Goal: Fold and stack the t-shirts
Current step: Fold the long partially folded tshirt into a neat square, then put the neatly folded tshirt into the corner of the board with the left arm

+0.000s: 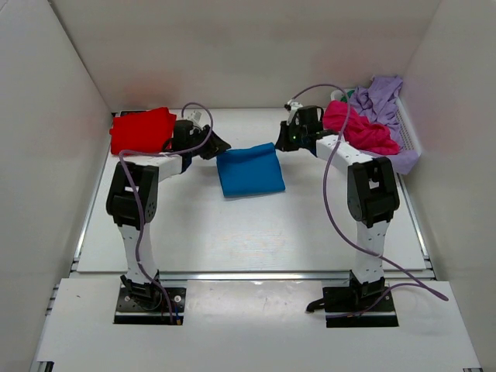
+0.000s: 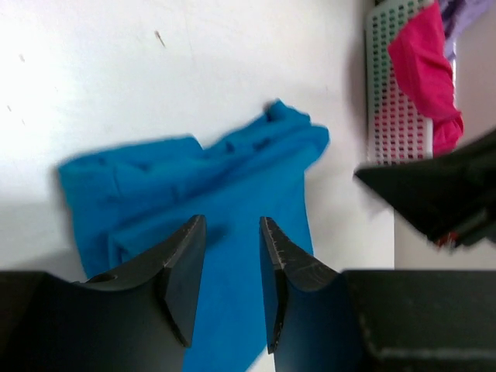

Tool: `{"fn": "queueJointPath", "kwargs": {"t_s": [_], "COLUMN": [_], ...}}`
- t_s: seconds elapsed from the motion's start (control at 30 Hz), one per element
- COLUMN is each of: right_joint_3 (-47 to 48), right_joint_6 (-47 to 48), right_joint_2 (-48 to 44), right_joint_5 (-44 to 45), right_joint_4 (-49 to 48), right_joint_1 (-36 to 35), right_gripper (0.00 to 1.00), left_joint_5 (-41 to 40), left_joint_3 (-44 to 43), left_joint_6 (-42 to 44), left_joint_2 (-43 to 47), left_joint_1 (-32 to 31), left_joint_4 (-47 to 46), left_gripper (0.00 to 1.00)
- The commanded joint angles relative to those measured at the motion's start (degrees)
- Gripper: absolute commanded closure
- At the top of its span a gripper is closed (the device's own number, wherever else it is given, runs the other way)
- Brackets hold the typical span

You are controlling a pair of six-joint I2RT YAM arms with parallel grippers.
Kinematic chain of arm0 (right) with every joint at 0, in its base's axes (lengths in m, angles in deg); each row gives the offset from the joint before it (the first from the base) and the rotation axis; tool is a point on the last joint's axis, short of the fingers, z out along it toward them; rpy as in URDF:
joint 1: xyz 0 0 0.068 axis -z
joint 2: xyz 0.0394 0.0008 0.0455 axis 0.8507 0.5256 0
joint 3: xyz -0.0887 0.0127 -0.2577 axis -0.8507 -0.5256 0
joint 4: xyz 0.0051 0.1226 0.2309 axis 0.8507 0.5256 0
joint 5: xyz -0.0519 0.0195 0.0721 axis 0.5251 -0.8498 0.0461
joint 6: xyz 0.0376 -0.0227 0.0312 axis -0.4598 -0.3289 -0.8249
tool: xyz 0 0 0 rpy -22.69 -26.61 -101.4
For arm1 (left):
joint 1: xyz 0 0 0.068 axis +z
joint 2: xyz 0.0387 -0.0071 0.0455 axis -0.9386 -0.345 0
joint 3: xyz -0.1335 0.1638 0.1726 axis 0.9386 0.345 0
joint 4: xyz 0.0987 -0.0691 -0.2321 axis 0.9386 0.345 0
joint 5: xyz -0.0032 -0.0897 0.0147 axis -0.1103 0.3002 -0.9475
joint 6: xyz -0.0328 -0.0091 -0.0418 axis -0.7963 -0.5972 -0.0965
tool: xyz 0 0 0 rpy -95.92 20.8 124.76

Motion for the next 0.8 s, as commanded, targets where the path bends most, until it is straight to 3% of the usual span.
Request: {"fn": "queueJointPath", "kwargs": {"t_s": [0.0, 0.17, 0.33, 0.53, 0.77], "right_joint_3": [-3.99, -9.98, -16.91, -19.47, -24.04], "right_joint_6": [0.88, 0.88, -0.17, 0.79, -0.79], "right_joint_2": [-3.53, -8.81, -13.82, -16.63, -19.79], "right_joint_5": [-1.1, -0.13, -0.31, -0.39, -1.53], "right_joint_4": [-2.35, -3.75, -5.69, -5.16, -6.48], "right_joint_1": [-0.63, -0.1, 1.3, 0.87, 0.78], "right_gripper": [1.0, 1.0, 1.0, 1.0, 0.99], "left_joint_5": [-1.83, -4.81, -5.37, 0.89, -7.1], "left_joint_3": [-5.73, -16.37, -6.64, -1.1, 0.58], "left_joint_6": [-0.57, 2.76, 1.01, 6.1, 14.02], "left_joint_2": [-3.19, -8.3, 1.09, 4.79, 7.34], "left_joint_1": [0.27, 0.36, 2.2, 2.83, -1.65], "left_joint_4": [-0.34, 8.53, 2.82, 12.05, 22.07], "left_gripper": [0.55, 0.58, 0.56, 0.43, 0.39]}}
